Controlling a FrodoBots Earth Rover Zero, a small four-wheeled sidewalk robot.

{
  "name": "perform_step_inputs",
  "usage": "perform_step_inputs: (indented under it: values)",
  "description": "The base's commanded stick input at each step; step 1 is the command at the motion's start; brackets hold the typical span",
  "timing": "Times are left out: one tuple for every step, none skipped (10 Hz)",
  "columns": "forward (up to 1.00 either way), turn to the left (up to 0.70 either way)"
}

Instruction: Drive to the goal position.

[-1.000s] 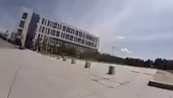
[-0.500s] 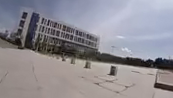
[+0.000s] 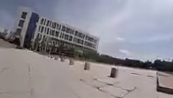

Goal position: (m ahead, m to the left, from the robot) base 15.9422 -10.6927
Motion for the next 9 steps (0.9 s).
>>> perform_step_inputs:
  values:
    - [0.05,0.00]
    - [0.00,0.00]
    - [0.00,0.00]
    - [0.00,0.00]
    - [0.00,0.00]
    - [0.00,0.00]
    - [0.00,0.00]
    - [0.00,0.00]
    - [0.00,0.00]
